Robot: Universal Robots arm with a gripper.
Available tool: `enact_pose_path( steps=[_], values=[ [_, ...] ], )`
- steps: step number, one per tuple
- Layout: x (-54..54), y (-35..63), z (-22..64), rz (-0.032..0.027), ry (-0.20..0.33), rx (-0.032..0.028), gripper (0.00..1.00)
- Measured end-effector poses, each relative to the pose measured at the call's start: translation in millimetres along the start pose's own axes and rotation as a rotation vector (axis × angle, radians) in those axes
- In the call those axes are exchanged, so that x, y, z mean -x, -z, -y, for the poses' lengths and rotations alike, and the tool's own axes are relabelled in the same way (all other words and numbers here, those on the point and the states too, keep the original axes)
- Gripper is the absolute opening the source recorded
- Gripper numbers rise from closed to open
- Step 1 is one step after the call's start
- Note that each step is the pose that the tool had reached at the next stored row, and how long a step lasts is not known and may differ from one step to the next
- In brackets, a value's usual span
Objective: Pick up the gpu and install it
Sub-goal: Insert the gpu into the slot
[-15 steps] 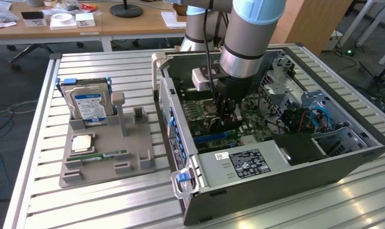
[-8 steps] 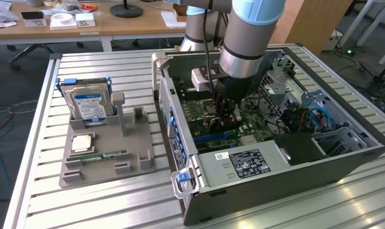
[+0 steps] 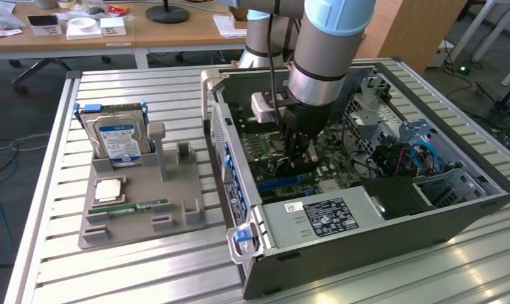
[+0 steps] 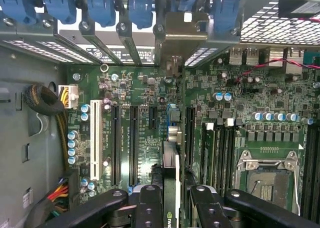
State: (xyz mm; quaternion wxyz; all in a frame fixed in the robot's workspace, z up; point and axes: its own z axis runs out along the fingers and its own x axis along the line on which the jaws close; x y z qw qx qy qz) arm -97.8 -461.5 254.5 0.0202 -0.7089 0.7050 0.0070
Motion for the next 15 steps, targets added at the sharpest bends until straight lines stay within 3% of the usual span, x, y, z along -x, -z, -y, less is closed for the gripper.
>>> enact_pose_path(
  steps=[15],
  values=[
    [-0.2, -4.7, -2.7, -0.0002, 0.000, -0.0005, 0.26]
  ],
)
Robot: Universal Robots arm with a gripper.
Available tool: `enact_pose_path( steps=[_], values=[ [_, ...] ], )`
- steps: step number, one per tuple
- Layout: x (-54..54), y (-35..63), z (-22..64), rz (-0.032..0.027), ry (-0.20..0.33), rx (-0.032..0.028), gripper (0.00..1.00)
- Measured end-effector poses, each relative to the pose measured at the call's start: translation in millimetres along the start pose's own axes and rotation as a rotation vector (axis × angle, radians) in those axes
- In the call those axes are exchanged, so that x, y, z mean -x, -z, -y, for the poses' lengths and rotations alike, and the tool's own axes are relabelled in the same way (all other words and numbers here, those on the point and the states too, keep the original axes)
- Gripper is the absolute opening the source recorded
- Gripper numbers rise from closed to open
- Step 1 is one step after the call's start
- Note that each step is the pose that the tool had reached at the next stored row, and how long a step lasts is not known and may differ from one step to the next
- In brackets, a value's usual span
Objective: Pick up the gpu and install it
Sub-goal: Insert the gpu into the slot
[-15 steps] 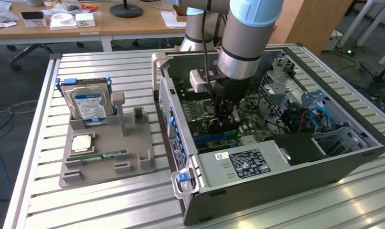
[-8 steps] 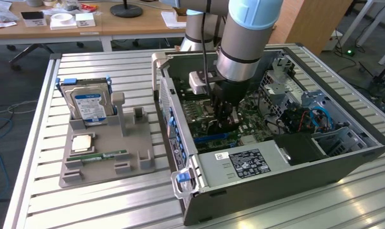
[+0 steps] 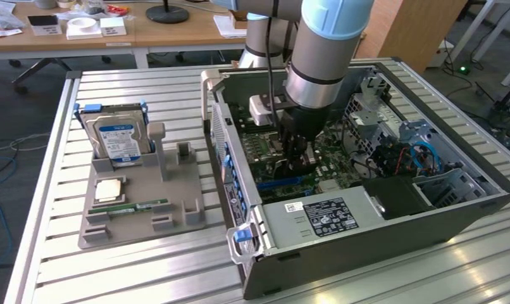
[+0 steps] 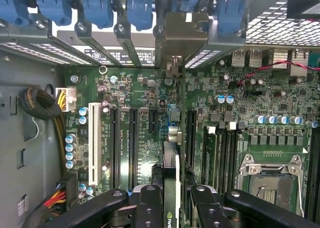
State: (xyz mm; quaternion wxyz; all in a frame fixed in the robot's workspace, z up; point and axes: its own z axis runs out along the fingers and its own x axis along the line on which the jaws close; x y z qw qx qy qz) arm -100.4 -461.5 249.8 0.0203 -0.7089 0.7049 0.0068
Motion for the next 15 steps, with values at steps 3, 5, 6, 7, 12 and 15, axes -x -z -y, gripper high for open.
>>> enact_pose_path(
  steps=[3, 5, 6, 7, 12, 15],
  values=[
    [0.0, -0.5, -0.1, 0.0000, 0.000, 0.0000, 0.26],
    [0.0, -1.3, -0.1, 0.0001, 0.000, -0.0001, 0.26],
    [0.0, -1.6, -0.2, 0.0000, 0.000, 0.0000, 0.26],
    [-0.1, -1.7, -0.2, -0.0002, 0.000, 0.0001, 0.26],
    [0.0, -2.2, -1.2, 0.0000, 0.000, -0.0001, 0.26],
    [0.0, -2.3, -1.7, 0.0000, 0.000, -0.0001, 0.26]
  ],
)
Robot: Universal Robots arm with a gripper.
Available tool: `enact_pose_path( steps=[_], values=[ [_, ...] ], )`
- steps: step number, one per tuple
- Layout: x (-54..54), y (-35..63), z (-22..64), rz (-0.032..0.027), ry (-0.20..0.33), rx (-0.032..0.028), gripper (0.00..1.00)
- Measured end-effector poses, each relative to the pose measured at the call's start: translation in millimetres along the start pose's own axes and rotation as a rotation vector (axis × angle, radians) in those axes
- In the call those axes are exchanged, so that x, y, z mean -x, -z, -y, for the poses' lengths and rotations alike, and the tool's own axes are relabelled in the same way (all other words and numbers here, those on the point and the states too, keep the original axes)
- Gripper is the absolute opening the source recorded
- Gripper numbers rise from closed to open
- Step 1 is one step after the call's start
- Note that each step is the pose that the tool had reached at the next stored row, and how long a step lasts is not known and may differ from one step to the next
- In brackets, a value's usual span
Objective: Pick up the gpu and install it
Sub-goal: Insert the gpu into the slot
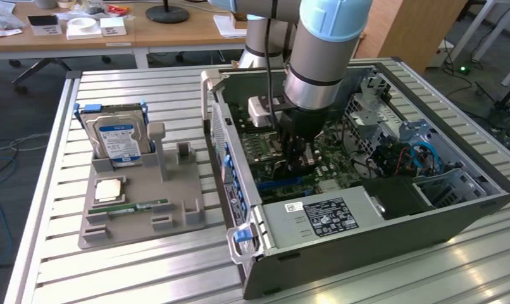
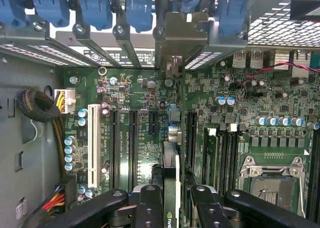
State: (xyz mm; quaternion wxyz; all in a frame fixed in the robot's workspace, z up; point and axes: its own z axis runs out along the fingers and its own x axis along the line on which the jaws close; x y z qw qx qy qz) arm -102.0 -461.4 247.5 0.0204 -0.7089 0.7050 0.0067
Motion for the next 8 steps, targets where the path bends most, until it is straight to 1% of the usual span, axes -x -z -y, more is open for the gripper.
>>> enact_pose_path(
  steps=[8],
  values=[
    [-0.1, -0.9, -0.3, -0.0020, 0.000, 0.0002, 0.26]
  ],
)
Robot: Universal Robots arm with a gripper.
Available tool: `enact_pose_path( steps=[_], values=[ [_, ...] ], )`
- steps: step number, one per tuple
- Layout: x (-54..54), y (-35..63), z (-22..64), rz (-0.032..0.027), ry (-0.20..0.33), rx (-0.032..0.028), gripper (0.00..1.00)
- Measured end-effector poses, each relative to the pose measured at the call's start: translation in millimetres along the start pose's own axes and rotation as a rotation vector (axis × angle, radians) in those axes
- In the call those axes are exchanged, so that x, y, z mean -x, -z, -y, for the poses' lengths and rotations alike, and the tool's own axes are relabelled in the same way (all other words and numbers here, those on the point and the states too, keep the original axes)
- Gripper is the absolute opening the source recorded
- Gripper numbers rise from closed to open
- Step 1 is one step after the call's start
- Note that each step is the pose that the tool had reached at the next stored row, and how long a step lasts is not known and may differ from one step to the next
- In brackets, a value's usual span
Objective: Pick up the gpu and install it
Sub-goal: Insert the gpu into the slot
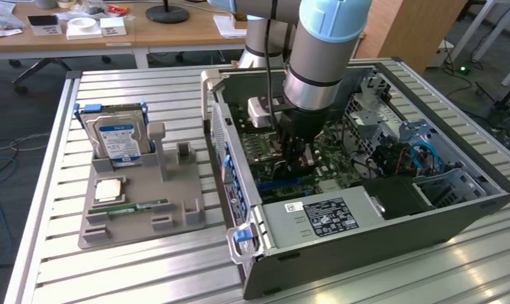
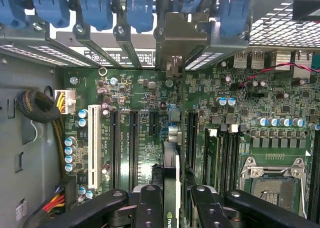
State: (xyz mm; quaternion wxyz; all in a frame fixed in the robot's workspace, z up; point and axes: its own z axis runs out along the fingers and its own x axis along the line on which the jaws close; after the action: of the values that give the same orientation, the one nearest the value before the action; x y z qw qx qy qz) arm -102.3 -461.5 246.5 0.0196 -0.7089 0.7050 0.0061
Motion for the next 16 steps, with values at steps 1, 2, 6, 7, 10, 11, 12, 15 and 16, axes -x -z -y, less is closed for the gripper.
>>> enact_pose_path(
  steps=[1, 2, 6, 7, 10, 11, 12, 15, 16],
  values=[
    [0.0, -0.1, 0.0, 0.0001, 0.000, -0.0001, 0.26],
    [0.0, -0.1, 0.0, 0.0002, 0.000, -0.0001, 0.26],
    [0.0, -0.1, 0.0, 0.0001, 0.000, 0.0005, 0.26],
    [0.1, -0.1, 0.0, 0.0002, 0.000, 0.0013, 0.26],
    [0.0, -0.1, 0.2, 0.0001, 0.000, 0.0030, 0.26],
    [0.0, -0.1, 0.2, 0.0001, 0.000, 0.0031, 0.26],
    [0.0, -0.1, 0.2, 0.0001, 0.000, 0.0031, 0.26],
    [0.0, -0.1, 0.3, 0.0000, 0.000, 0.0032, 0.26],
    [0.0, -0.2, 0.3, -0.0001, 0.000, 0.0033, 0.26]
  ],
)
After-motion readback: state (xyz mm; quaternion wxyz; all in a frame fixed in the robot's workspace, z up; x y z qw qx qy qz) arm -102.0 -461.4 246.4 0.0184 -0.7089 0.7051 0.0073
